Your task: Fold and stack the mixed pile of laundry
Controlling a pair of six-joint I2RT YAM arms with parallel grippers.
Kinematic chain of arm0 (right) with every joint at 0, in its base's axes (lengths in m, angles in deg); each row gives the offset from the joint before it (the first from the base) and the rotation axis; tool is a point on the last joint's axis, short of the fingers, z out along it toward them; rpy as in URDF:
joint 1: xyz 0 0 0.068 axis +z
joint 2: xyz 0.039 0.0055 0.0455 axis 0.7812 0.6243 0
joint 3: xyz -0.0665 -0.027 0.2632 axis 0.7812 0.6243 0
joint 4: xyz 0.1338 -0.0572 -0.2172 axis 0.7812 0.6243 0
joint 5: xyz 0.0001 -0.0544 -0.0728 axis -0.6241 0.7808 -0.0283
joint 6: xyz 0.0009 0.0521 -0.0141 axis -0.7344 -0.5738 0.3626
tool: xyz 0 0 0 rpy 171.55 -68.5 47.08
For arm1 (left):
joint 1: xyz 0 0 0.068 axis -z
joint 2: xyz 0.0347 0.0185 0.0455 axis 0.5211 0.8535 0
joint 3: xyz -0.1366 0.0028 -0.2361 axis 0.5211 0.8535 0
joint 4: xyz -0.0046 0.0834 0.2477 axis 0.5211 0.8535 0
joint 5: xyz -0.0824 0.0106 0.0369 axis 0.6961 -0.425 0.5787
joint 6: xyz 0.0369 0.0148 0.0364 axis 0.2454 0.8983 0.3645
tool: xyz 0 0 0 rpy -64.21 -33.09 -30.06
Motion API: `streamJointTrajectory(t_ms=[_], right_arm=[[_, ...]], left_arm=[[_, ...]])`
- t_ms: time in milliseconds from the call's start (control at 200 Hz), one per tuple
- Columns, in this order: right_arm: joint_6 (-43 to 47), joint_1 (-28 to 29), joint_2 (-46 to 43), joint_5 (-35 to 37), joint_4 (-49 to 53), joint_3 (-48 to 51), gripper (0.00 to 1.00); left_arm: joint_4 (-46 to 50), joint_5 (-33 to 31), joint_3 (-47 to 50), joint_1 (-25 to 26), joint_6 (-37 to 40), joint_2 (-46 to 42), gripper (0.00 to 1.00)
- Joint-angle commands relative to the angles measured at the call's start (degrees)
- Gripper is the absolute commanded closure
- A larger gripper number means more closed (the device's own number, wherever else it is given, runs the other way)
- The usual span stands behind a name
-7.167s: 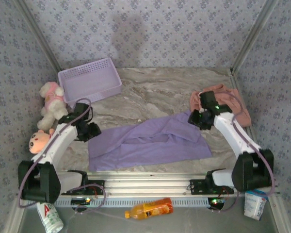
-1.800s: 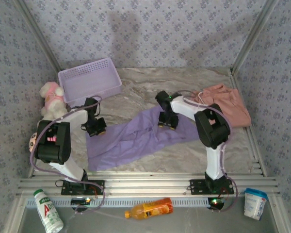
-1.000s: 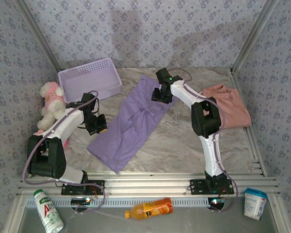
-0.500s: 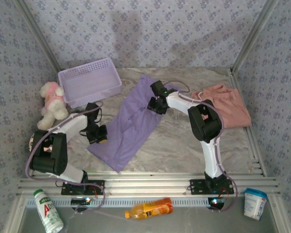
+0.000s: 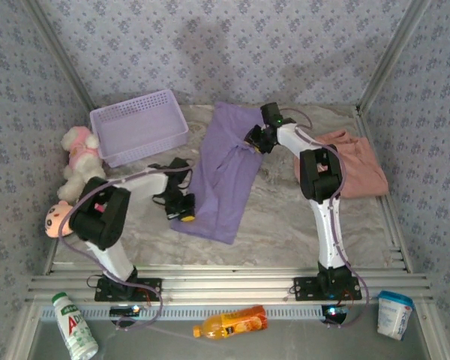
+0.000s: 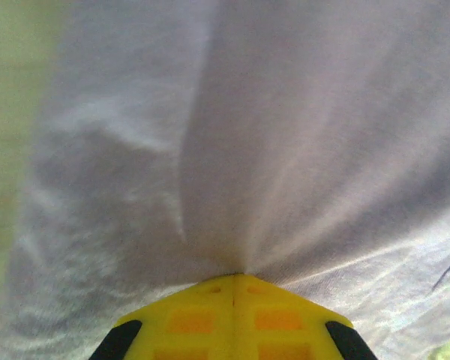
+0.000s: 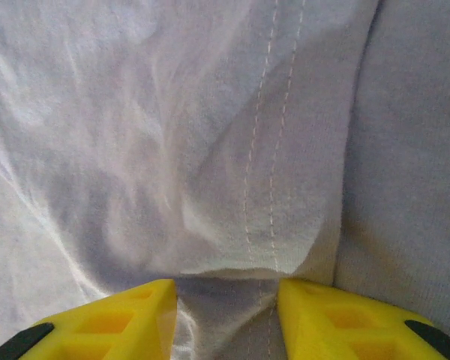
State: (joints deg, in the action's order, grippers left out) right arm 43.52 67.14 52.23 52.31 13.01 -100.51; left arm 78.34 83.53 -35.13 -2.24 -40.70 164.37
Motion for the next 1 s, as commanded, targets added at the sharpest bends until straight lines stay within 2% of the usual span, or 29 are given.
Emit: streamJointTrajectory(t_ms=[0, 135, 250, 415, 575, 690, 795, 869, 994], right_arm=[[5.91, -0.91, 3.01, -2.99, 7.81, -3.24, 0.55], [9.34, -1.18, -1.88, -2.60, 9.78, -2.76, 0.51], [12.98, -0.55, -10.05, 1.05, 11.02, 3.36, 0.48], [13.85, 2.61, -24.09, 6.94, 10.17, 19.87, 0.49], [9.88, 10.78, -32.86, 10.41, 9.06, 33.85, 0.52], [6.14, 18.54, -34.84, 13.44, 8.25, 39.36, 0.56], [3.97, 24.48, -32.80, 14.15, 8.67, 40.52, 0.59], [2.89, 26.99, -30.82, 14.79, 10.42, 40.81, 0.61], [1.85, 28.09, -29.78, 14.04, 9.98, 43.84, 0.62]], left_arm=[[1.28, 4.09, -4.44, 4.87, -2.70, 4.87, 1.00], [3.50, 8.48, -11.74, 9.10, -2.47, 6.96, 1.00], [5.35, 9.75, -15.44, 9.93, -1.20, 6.21, 1.00], [4.85, 9.74, -17.49, 7.03, -0.30, 2.49, 1.00], [2.49, 9.04, -21.34, 1.54, 1.75, 1.73, 0.97], [1.85, 7.37, -28.14, -1.15, 4.34, 5.45, 0.98], [0.98, 6.25, -35.24, -2.69, 5.59, 10.84, 1.00], [-0.12, 6.20, -40.33, -3.37, 5.62, 15.55, 1.00], [-0.07, 6.56, -50.13, -3.62, 5.83, 24.50, 1.00]])
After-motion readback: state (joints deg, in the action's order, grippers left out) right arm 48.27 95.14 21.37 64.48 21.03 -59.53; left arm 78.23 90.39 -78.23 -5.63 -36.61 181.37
